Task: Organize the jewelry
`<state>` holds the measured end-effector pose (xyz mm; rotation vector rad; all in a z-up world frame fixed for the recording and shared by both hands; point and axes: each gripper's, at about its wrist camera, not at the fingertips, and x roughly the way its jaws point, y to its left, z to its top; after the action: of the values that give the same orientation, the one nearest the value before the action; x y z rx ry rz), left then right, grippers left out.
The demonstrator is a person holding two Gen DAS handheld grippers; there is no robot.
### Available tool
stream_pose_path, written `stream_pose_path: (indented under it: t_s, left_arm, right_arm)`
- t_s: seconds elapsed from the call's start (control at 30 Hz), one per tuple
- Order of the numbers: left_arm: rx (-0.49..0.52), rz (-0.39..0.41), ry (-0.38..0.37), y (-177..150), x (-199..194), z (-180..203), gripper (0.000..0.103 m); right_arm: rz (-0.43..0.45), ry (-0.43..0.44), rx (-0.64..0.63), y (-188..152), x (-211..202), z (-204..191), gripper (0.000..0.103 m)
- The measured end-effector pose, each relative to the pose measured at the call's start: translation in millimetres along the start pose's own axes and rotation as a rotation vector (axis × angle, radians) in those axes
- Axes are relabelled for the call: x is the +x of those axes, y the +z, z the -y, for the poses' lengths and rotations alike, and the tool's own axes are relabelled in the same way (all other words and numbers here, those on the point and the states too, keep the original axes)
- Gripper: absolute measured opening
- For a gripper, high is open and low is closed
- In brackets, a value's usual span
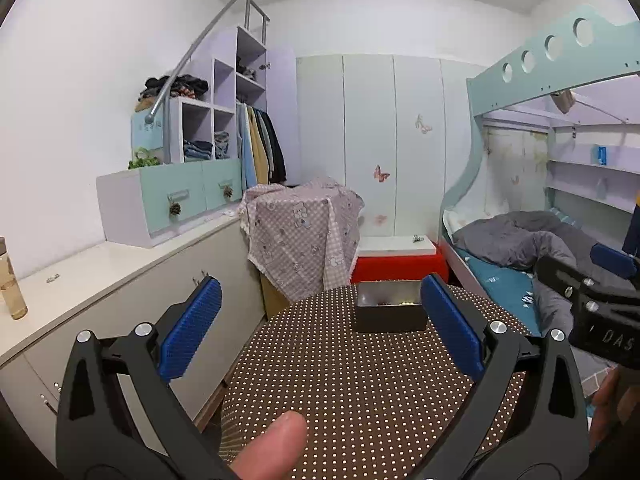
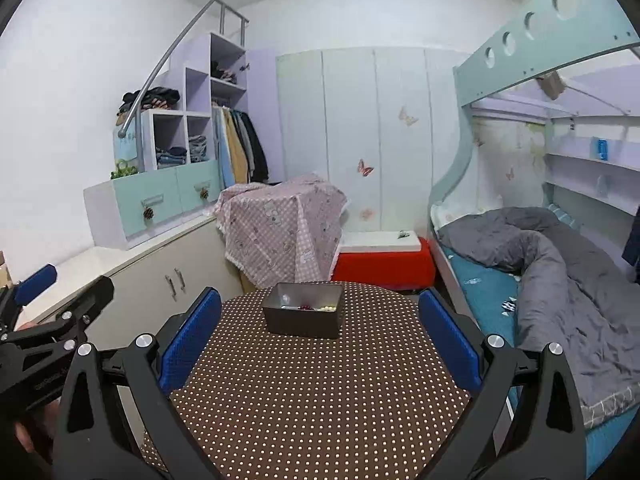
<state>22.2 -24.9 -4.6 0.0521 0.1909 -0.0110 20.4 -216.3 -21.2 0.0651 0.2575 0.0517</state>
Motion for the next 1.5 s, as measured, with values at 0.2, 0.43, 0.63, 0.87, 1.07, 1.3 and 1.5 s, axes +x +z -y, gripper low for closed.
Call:
stream_pose_path:
  t_s: [0.2,0.43,0.63,0.87,1.07,1.3,1.5]
  left_arm:
    - [0.007,-0.004,-0.019,-8.9,-14.2,1.1,0.097]
    - [-0.001,-0.013,-0.024,-9.9,-13.1,-0.3,0.097]
    - [-0.011,-0.011,-0.017,-9.8,-13.6,-2.1,0.097]
    - [-0.025,0.011,-0.022,-10.7,-15.7,-6.0,0.097]
    - [-0.023,0.007,-0.006,-10.3,-16.1,-6.1,0.097]
    - [-0.027,0.005,0.001,-10.6,-16.0,-6.8,0.097]
    - [-0.026,0.005,0.001,-10.7,-16.4,-7.1,0.097]
  right_arm:
    - [-0.004,-0.029,-0.015,-10.7,-11.4,-3.9,0.095]
    - [0.014,-0.034,-0.024,-10.6,-18.3,-8.5,0.095]
    - [0.017,-0.03,-0.032,-11.6,-20.6,-11.0,0.095]
    - [0.004,-0.021,-0.034,-13.1,-18.6,-12.9,0.095]
    - [0.004,-0.017,-0.032,-11.5,-17.6,-13.0,0.095]
    - [0.006,-0.013,-0.037,-11.1,-17.0,-14.2,0.095]
    - [0.006,-0.012,-0.039,-10.5,-16.0,-15.5,0.095]
